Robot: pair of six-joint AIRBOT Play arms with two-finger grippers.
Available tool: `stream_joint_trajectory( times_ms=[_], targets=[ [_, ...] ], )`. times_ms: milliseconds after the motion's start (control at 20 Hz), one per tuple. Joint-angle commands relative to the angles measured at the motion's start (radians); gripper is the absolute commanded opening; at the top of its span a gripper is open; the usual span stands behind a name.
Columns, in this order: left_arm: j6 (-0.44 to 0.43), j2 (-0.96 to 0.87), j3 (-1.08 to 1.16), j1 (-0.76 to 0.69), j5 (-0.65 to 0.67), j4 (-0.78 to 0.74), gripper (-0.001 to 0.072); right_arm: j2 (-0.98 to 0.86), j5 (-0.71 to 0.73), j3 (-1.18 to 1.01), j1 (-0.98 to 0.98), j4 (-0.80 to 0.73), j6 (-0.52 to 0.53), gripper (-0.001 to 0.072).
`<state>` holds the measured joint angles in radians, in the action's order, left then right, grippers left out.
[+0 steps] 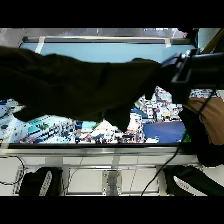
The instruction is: Fold the clothes and pants, and hang the long-sleeved shirts on hangers.
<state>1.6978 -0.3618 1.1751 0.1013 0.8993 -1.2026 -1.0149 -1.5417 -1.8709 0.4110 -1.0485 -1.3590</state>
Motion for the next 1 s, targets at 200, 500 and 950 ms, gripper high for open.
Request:
stream_joint_trajectory(
  times_ms=[200, 500, 950],
  targets=[
    [-0.092, -0.209, -0.005, -0.001, 0.293, -0.04, 0.0007, -0.134, -0.185, -0.008, -0.041, -0.178, -0.006, 0.0015],
    [-0.291, -0.678, -0.023, -0.101, 0.015, -0.038, 0.0007, -0.496, 0.018, 0.08, -0.158, -0.173, 0.018, 0.0016],
    [-0.238, -1.099, 0.076, -0.223, -0.509, -0.039, 0.0459, -0.837, 1.041, 0.074, -0.211, -0.042, -0.205, 0.0345]
  ],
)
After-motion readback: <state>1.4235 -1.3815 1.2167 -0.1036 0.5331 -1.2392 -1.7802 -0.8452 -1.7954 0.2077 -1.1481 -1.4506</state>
